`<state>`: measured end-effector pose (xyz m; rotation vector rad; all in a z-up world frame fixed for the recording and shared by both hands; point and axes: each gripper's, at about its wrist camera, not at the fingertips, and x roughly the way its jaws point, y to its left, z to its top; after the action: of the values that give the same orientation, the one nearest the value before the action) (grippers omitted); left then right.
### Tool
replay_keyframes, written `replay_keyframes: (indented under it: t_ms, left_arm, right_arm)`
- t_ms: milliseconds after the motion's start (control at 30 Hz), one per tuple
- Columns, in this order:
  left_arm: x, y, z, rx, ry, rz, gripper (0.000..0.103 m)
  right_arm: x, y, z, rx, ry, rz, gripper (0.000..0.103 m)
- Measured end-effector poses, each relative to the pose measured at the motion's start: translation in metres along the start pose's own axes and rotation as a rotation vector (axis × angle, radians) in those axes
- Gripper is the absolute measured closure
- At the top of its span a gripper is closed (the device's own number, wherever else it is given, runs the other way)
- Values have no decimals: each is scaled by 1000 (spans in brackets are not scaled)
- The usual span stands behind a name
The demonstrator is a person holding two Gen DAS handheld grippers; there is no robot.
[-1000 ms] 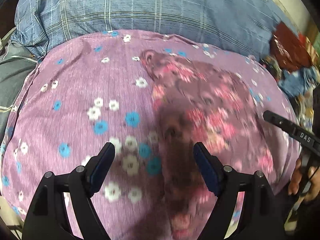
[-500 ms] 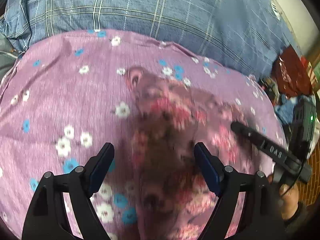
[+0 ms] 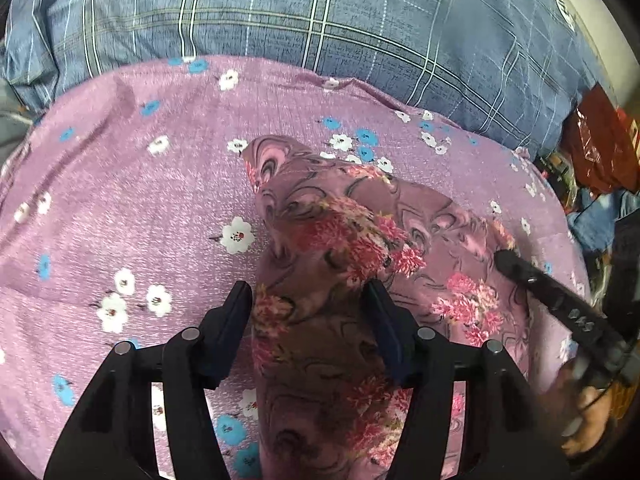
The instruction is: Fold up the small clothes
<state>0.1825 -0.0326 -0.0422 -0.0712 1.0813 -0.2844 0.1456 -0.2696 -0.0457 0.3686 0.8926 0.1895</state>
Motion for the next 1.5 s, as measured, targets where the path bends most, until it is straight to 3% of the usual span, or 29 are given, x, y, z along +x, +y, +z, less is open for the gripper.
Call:
replay_keyframes:
  t_ms: [333,400,467,533,567,600,667,733,967,1067,1167,1233,1267,1400,1500]
  left_arm:
    - [-26,-1,-21,7,-19,30,45]
    - [-29,-2,-25,11,-20,34,45]
    - [-32,-1,-31,14,-13,38,44]
    - [-34,2,-42,17,5,26,34]
    - [-35,5,-50,10,12,15,28]
    - [-33,10,-58,-8,15,10,28]
    - [-22,18,-68,-34,40,-1,25]
    - [-20,28,-70,-90,65,-51,25]
    - [-46,33,-87,-89,78,-101,26]
    - [-39,31,-105,-88,120,-137,26]
    - [-34,30,-120,-94,137,-163,25]
    - [-41,27,-122,-79,144,-164,25]
    - [-45,26,-121,-75,140,-170,25]
    - [-62,25,-124,-31,93,-163,25]
    - [-44,30,-130,-6,143,-64,25]
  right_arm:
    - [-36,15,-22,-28,-12,-10,86]
    - [-35,17,-30,-30,7,-18,62]
    - [-31,22,-39,-61,27,-49,59]
    - [-31,30,-46,-109,23,-73,65]
    - [-34,36,-50,-141,11,-72,80]
    - [-38,42,-54,-183,-13,-84,90]
    - [-41,46,-60,-237,-36,-111,91]
    - [-28,41,-61,-254,9,-144,92]
    - [-66,27,-58,-71,18,12,81]
    - [-73,23,-76,-52,42,20,70]
    - [-71,18,-99,-37,95,31,69]
    - [-75,18,-112,-60,84,35,74]
    - [-81,20,-114,-81,72,54,99]
    - [-111,27,-116,-95,18,170,97]
    - [-112,24,-125,-75,24,174,97]
